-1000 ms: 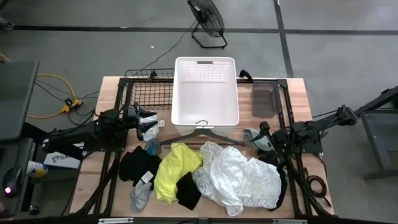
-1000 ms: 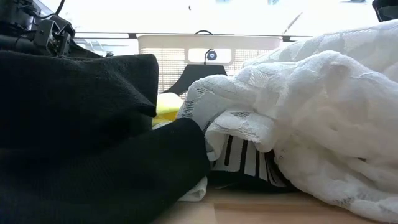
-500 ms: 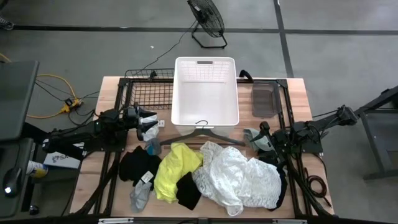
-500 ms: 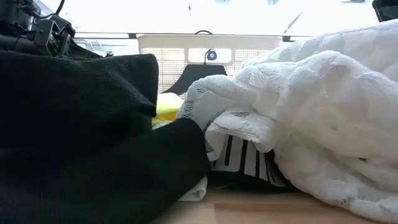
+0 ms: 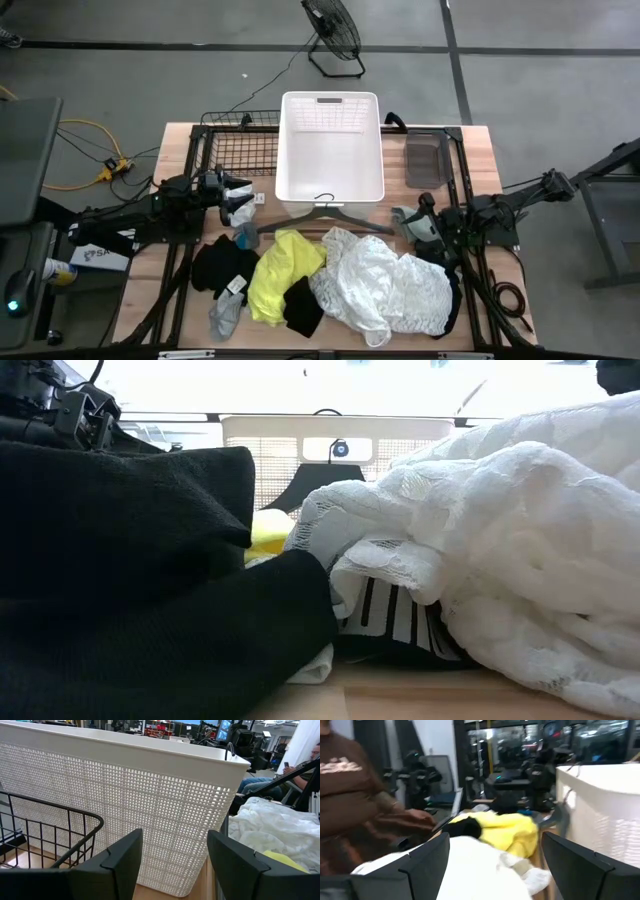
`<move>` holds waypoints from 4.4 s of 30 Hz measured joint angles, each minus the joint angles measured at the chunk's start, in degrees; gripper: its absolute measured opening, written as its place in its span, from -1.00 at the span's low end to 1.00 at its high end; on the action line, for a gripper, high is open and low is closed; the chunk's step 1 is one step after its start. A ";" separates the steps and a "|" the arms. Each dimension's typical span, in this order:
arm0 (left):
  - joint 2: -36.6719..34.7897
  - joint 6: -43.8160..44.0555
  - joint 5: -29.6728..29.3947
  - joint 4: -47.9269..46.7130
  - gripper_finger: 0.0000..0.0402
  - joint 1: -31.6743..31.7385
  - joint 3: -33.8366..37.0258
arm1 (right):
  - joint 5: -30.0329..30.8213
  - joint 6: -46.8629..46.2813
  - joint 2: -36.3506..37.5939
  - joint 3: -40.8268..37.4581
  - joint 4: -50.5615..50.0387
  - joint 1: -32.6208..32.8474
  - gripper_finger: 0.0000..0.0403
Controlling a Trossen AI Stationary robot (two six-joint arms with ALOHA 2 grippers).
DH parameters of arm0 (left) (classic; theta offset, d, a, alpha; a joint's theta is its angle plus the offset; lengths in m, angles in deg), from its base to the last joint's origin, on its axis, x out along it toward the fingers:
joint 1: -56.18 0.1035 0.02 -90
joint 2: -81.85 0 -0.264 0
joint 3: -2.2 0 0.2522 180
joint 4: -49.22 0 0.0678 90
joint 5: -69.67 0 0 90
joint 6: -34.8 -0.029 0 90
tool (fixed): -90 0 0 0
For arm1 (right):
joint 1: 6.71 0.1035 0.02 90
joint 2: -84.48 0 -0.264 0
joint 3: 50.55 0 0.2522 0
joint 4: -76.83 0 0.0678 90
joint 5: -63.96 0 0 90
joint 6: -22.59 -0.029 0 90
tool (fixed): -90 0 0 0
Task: Pick & Place Cloths
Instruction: Put the white dress into the white bin
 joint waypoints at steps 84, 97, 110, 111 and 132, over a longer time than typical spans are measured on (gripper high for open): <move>0.02 0.00 0.00 0.00 0.09 0.00 0.00 | -5.32 -27.89 -53.87 43.69 4.84 5.29 0.53; 0.00 -0.01 0.00 0.02 0.09 -0.01 0.00 | 11.11 -49.73 -61.52 43.67 0.15 5.83 0.53; 0.00 -0.02 0.00 0.02 0.09 0.00 0.00 | 9.92 -66.16 -69.04 58.11 -33.15 9.83 0.53; 0.00 -0.01 0.00 0.02 0.09 0.00 0.00 | 9.80 -66.16 -70.51 60.64 -36.28 10.02 0.53; 0.00 -0.02 0.00 0.02 0.09 0.00 0.00 | -7.80 -80.61 -94.25 82.10 -65.75 10.00 0.53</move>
